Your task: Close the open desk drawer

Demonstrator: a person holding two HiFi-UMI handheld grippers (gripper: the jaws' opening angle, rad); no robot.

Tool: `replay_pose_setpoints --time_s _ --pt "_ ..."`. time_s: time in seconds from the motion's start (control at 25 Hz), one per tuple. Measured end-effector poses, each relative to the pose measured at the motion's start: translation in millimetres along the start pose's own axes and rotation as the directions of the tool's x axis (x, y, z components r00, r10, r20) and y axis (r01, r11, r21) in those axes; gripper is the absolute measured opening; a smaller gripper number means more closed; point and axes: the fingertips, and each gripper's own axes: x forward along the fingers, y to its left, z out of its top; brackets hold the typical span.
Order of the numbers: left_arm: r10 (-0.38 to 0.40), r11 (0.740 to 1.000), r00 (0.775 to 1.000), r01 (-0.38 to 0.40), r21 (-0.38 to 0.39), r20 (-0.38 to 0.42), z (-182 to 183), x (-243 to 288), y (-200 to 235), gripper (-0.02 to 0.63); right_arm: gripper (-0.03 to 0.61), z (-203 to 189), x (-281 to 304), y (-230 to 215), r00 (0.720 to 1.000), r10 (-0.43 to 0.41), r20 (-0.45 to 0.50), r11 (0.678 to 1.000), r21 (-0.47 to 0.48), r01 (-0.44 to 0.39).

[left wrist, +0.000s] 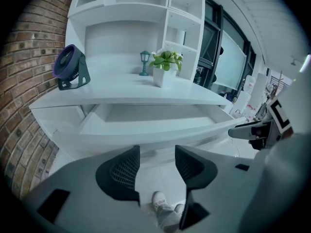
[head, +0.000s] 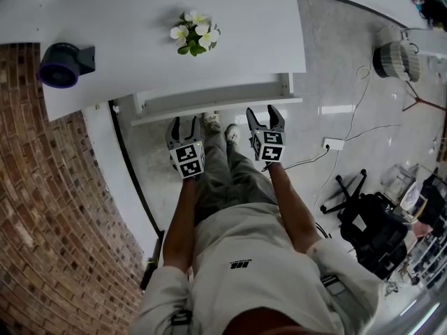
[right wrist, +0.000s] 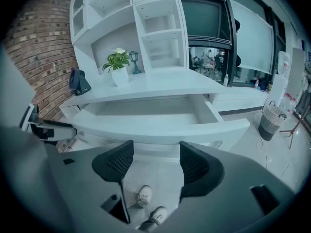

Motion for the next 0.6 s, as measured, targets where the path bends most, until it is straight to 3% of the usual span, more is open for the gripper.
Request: replay_pose_setpoints --time_s 0.6 --pt "0.002 1.000 1.000 -0.002 0.010 0.014 20 16 5 0.239 0.299 22 14 1 1.000 0.010 0.007 1.000 0.006 -0.010"
